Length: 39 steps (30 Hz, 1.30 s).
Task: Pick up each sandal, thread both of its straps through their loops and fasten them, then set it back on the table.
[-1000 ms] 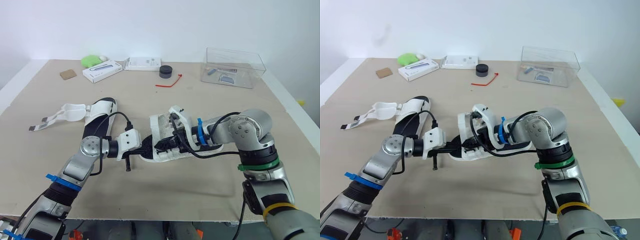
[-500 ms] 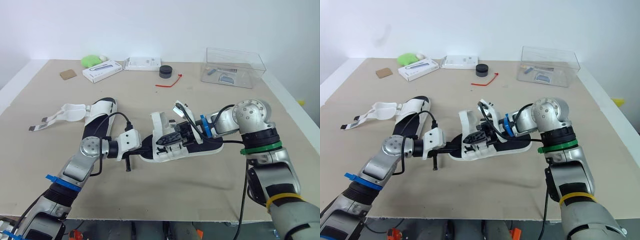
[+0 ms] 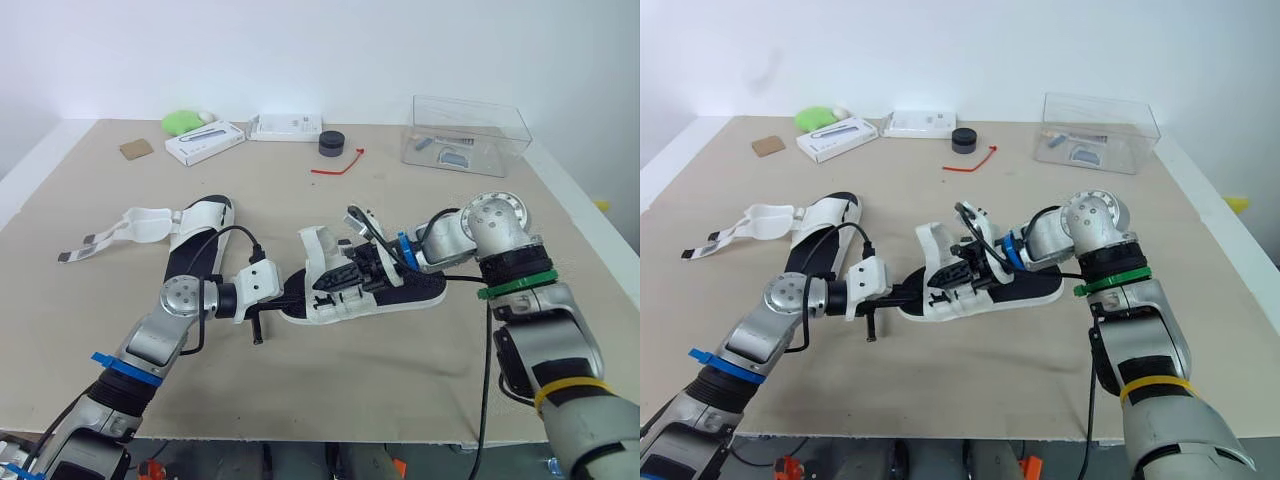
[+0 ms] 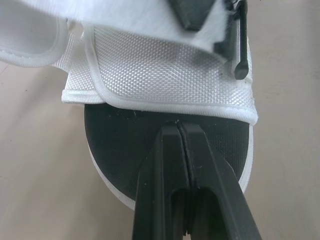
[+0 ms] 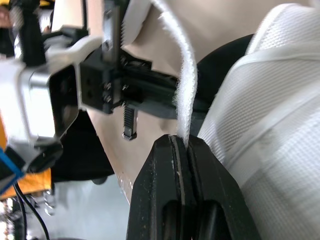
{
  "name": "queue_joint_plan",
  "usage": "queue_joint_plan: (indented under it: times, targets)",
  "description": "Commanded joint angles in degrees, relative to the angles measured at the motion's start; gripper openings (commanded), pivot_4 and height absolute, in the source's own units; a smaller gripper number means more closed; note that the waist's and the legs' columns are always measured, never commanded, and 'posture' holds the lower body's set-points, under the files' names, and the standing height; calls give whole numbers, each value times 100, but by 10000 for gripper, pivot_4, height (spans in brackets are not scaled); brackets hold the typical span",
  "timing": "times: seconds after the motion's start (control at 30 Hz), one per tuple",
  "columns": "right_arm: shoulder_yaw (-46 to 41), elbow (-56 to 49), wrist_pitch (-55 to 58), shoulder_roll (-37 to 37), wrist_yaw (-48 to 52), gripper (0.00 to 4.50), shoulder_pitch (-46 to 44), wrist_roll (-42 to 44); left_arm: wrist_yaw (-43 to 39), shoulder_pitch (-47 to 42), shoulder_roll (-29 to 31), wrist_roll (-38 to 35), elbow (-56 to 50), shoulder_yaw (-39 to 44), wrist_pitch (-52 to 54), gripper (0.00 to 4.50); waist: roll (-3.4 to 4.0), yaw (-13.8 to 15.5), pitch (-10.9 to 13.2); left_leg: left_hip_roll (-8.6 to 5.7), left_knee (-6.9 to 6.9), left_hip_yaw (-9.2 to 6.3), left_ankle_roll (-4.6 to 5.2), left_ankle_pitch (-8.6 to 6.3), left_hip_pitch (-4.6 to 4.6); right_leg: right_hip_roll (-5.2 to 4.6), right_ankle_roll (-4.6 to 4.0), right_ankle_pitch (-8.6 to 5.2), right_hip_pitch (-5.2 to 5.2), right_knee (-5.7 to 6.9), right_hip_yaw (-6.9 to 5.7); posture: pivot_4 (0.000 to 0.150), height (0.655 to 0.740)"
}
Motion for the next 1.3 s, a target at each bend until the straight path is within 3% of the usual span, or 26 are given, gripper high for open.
queue_joint_plan:
  times: [0.03,0.37,0.83,1.3]
  targets:
    - [-207,288,33,49,-451,619,-172,501,12,151,91,311,298,-196,208,0,0,0,0,0,0,0,0,0,-1,0,0,0,0,0,0,1500,7400]
    - [-137,109,33,-111,-1610,619,154,1529,-1,107,92,345,381,-222,140,0,0,2,0,-1,0,-1,0,0,-4,-2,30,-18,0,-1,0,1500,7400]
    - [-113,-907,33,-356,-1874,619,341,1566,7,71,96,361,473,-247,61,0,3,9,-2,-3,0,0,0,0,-14,-9,53,-5,4,-30,0,1500,7400]
    - [-73,-148,-269,-106,-2987,619,203,3097,20,90,83,402,466,-286,21,0,4,5,-3,2,0,2,4,2,-17,-10,53,5,5,-42,2,1500,7400]
